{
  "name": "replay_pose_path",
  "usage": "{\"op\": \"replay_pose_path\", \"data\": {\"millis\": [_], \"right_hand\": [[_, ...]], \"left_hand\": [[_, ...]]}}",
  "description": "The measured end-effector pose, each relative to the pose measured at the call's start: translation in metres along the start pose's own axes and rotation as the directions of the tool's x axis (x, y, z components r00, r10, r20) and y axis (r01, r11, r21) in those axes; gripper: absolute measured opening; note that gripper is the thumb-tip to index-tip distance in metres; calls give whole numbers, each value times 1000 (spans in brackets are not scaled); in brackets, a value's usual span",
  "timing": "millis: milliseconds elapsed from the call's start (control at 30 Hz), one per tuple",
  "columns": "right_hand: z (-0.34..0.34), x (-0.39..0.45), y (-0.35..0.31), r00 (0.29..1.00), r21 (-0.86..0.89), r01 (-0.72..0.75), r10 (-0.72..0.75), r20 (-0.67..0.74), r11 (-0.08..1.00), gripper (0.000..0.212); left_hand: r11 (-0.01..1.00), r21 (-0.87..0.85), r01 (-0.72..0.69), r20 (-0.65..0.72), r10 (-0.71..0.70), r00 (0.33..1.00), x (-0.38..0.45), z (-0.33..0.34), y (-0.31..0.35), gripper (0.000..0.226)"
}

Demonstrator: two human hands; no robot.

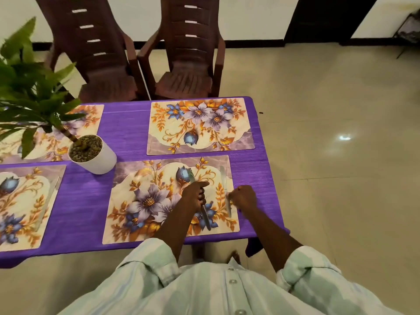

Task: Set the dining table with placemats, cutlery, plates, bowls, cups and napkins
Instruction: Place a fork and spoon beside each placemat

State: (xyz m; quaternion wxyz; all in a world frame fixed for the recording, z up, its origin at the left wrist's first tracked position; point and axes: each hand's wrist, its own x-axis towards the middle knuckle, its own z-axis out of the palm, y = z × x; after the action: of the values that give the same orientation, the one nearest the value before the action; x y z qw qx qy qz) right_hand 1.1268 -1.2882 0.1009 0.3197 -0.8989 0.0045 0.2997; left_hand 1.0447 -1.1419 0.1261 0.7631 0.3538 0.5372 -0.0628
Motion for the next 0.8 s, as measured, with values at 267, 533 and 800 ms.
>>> {"op": "replay_pose_path", "data": {"millis": [267,533,800], "right_hand": [[-8,13,8,894,-340,448,-399,205,827,47],[-17,15,13,818,-463,574,-497,289,676,49],[-19,15,15,821,-410,571,-499,277,711,51]], "left_hand": [[997,-67,-31,-46,28,999,-6,-5,-12,8],[995,-86,-46,-85,38,996,-16,-1,-28,34],[996,-62,-61,-84,56,995,-19,-1,-26,36]]}}
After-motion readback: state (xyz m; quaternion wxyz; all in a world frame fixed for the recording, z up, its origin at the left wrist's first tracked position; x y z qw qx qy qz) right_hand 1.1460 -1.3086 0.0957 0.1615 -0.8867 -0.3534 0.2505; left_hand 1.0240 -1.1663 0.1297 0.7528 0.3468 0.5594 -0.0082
